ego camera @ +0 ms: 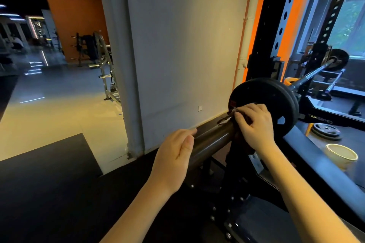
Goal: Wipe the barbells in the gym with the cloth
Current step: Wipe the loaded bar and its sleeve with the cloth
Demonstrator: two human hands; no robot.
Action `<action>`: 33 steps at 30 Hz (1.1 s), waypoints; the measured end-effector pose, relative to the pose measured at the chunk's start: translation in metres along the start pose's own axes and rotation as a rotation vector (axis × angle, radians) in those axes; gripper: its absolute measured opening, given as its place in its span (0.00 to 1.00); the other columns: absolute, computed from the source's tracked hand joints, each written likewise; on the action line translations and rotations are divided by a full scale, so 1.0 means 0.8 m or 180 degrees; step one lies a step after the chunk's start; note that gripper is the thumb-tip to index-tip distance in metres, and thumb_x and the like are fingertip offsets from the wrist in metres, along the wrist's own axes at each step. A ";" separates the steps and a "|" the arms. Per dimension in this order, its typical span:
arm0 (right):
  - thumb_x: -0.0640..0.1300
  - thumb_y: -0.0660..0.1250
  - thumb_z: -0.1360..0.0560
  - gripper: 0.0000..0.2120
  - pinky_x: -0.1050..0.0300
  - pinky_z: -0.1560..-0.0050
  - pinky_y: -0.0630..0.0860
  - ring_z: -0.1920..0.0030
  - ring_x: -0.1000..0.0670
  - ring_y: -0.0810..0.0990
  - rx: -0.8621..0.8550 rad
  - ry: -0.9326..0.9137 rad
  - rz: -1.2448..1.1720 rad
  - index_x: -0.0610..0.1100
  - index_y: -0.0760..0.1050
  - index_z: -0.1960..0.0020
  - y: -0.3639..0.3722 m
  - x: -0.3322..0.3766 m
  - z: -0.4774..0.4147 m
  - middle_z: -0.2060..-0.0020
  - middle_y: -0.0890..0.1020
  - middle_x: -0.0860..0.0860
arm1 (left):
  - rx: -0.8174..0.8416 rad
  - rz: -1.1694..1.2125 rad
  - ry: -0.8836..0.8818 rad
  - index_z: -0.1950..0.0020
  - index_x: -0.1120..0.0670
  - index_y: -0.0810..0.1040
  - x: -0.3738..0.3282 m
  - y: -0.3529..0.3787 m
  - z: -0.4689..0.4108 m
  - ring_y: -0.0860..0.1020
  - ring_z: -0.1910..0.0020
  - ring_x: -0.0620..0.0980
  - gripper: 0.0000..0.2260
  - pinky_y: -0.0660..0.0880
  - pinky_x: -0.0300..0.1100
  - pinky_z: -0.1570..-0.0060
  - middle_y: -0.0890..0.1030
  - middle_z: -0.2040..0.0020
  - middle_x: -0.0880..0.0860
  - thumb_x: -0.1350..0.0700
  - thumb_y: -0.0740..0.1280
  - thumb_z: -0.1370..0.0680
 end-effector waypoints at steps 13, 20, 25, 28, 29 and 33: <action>0.46 0.58 0.19 0.11 0.67 0.51 0.66 0.51 0.57 0.75 0.0765 0.0048 -0.0883 0.47 0.78 0.42 0.008 0.051 0.005 0.52 0.78 0.57 | -0.0237 0.0092 -0.0022 0.32 0.40 0.63 0.001 -0.001 0.001 0.65 0.37 0.28 0.19 0.59 0.21 0.41 0.68 0.37 0.37 0.38 0.49 0.22; 0.40 0.63 0.21 0.07 0.65 0.47 0.63 0.43 0.51 0.74 0.0312 0.0718 -0.0966 0.45 0.79 0.51 0.002 0.045 0.004 0.53 0.78 0.53 | -0.0245 -0.0076 0.0055 0.25 0.47 0.61 -0.003 -0.001 0.003 0.60 0.35 0.30 0.32 0.57 0.29 0.36 0.63 0.33 0.37 0.34 0.44 0.26; 0.43 0.61 0.20 0.09 0.64 0.33 0.62 0.36 0.62 0.70 0.0609 0.0200 -0.1254 0.47 0.79 0.45 0.004 0.084 0.039 0.47 0.77 0.63 | 0.0029 0.0078 0.0022 0.24 0.47 0.58 -0.005 -0.005 0.001 0.58 0.30 0.34 0.30 0.56 0.34 0.31 0.62 0.28 0.42 0.36 0.48 0.23; 0.43 0.61 0.19 0.10 0.60 0.41 0.65 0.41 0.54 0.73 0.0826 0.0864 -0.1096 0.45 0.80 0.43 0.002 0.070 0.012 0.46 0.77 0.56 | 0.0379 0.0021 0.0134 0.22 0.47 0.53 -0.002 -0.013 0.005 0.54 0.26 0.39 0.30 0.54 0.40 0.27 0.56 0.23 0.44 0.36 0.47 0.21; 0.43 0.61 0.18 0.10 0.61 0.42 0.64 0.42 0.55 0.72 0.0767 0.1073 -0.1076 0.44 0.80 0.42 0.002 0.071 0.010 0.47 0.76 0.55 | 0.0534 -0.0008 0.0158 0.21 0.46 0.50 0.003 -0.018 0.007 0.52 0.25 0.39 0.31 0.52 0.42 0.26 0.53 0.23 0.42 0.36 0.46 0.23; 0.40 0.61 0.19 0.10 0.65 0.40 0.61 0.41 0.61 0.68 0.0408 0.1180 -0.0955 0.45 0.80 0.45 0.003 0.100 0.034 0.45 0.76 0.56 | 0.1137 -0.0152 0.0129 0.21 0.44 0.43 0.038 -0.040 0.010 0.45 0.24 0.38 0.37 0.48 0.45 0.25 0.44 0.23 0.37 0.33 0.49 0.27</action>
Point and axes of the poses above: each hand's wrist, its own z-axis away from the middle knuckle, its own y-axis out of the palm, x = y × z, the point moved 5 cm from there along -z, towards the middle knuckle
